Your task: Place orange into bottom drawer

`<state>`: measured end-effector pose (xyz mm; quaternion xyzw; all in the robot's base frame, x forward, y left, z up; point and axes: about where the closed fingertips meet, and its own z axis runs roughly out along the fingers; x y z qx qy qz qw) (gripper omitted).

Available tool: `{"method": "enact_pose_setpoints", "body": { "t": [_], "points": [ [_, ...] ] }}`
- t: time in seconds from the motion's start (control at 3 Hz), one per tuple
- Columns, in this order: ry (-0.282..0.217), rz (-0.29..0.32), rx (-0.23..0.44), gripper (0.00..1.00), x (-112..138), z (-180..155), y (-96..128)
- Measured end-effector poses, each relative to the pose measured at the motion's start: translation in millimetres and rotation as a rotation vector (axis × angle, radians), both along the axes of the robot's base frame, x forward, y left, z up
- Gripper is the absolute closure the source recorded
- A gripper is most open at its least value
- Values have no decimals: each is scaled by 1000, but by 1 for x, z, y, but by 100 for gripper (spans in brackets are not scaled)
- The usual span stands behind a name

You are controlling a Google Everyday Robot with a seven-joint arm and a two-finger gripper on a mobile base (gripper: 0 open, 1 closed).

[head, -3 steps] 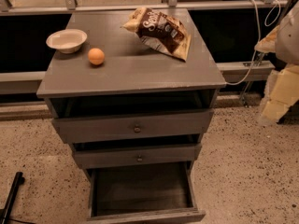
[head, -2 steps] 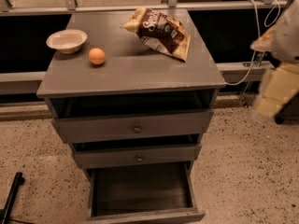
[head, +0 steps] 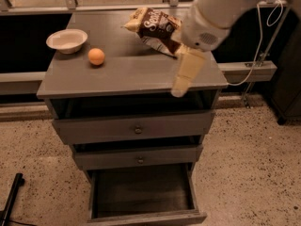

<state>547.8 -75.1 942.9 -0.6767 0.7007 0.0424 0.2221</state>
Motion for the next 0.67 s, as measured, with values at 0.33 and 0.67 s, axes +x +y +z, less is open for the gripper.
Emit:
{"method": "enact_pose_setpoints", "body": {
  "t": [0.33,0.67],
  "points": [
    [6,47,14,0,13,-7,29],
    [-1,46,18,0,15,-7,30]
  ]
}}
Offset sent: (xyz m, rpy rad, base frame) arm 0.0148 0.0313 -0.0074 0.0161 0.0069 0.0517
